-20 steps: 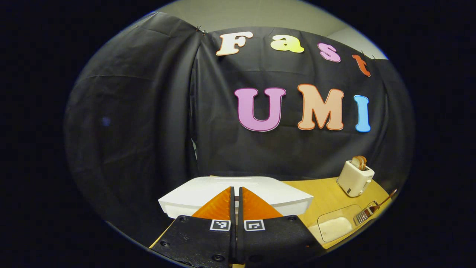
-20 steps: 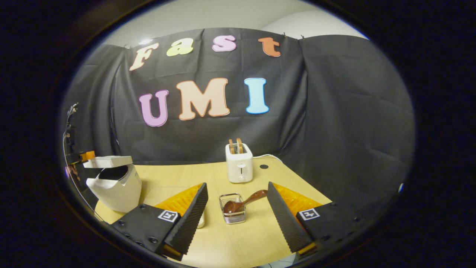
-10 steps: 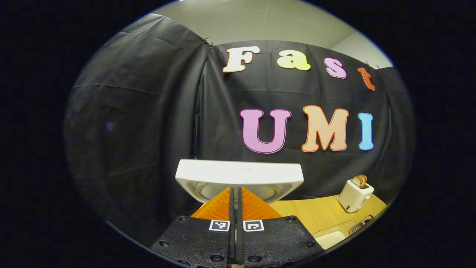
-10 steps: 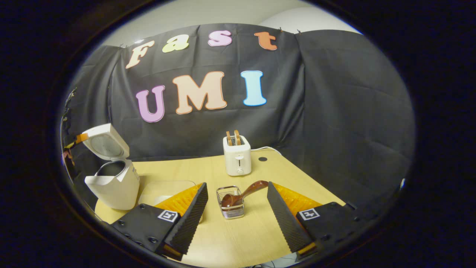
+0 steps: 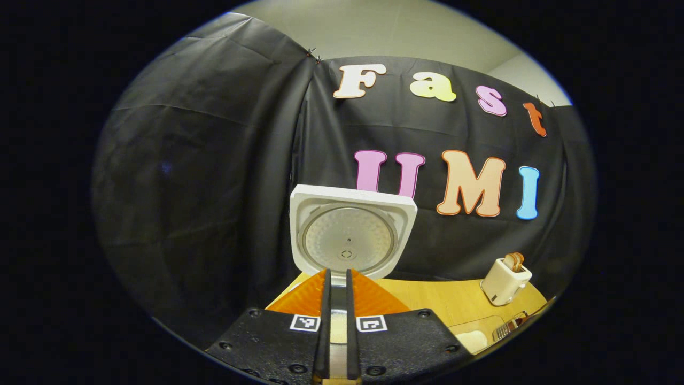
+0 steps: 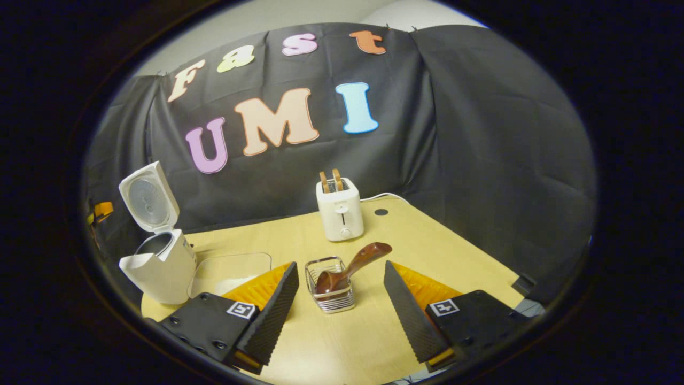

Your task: Close the left gripper, press the button to open the rice cooker; take a wooden spoon from the chopstick holder with the right hand, scoop a spoonful of rice and pour it into the rice cooker, then put the wooden spoon back into the chopstick holder.

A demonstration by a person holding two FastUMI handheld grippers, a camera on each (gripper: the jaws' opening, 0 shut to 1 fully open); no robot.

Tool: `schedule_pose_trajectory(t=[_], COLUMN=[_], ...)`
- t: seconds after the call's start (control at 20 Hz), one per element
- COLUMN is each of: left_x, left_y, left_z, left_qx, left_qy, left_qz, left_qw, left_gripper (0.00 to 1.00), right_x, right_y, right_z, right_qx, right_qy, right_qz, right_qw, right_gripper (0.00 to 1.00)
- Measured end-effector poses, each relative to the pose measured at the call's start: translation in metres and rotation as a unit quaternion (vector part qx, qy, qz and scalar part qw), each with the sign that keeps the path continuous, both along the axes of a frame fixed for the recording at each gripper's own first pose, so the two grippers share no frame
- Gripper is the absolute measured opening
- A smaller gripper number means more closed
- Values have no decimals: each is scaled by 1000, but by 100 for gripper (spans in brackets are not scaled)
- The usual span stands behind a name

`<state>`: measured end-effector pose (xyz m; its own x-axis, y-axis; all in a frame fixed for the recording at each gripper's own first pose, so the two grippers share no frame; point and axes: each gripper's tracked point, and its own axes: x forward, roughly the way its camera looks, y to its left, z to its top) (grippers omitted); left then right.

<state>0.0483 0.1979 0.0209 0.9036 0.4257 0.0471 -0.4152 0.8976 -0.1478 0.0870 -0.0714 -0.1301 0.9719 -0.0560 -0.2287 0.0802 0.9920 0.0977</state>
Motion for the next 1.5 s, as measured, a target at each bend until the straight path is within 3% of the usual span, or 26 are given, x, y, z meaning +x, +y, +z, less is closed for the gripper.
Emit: schedule_pose_trajectory(t=[0.05,0.15,0.3,0.4,0.45,0.8,1.1,1.25,1.3,1.5], left_x=[-8,-28,-25,-27,-27,-15,1,4,5,6], left_y=[-4,-4,-9,-11,-13,-31,-54,-63,-66,-74], left_z=[-3,-10,-7,-13,-13,-12,-10,-9,-8,-6], left_qx=[0,6,15,24,30,34,38,52,57,62], left_qy=[2,7,13,30,33,42,43,47,47,46], left_qz=[-3,-7,-5,-6,-6,-29,-54,-62,-65,-74], left_qw=[1000,1000,1000,999,999,998,997,996,995,994], left_gripper=[9,41,89,93,88,93,93,93,93,89], right_x=[7,22,42,57,64,106,126,129,135,131], right_y=[-2,-4,-2,0,0,-8,-6,-17,-17,-15], right_z=[-6,-19,-35,-45,-48,-58,-54,-63,-63,-61], right_qx=[3,6,25,39,47,102,131,157,167,164], right_qy=[1,3,5,3,-1,-34,-57,-53,-50,-52], right_qz=[1,3,10,12,11,6,16,-4,-2,-1], right_qw=[1000,1000,1000,999,999,994,990,986,985,985], right_gripper=[100,99,99,100,100,99,68,30,36,27])
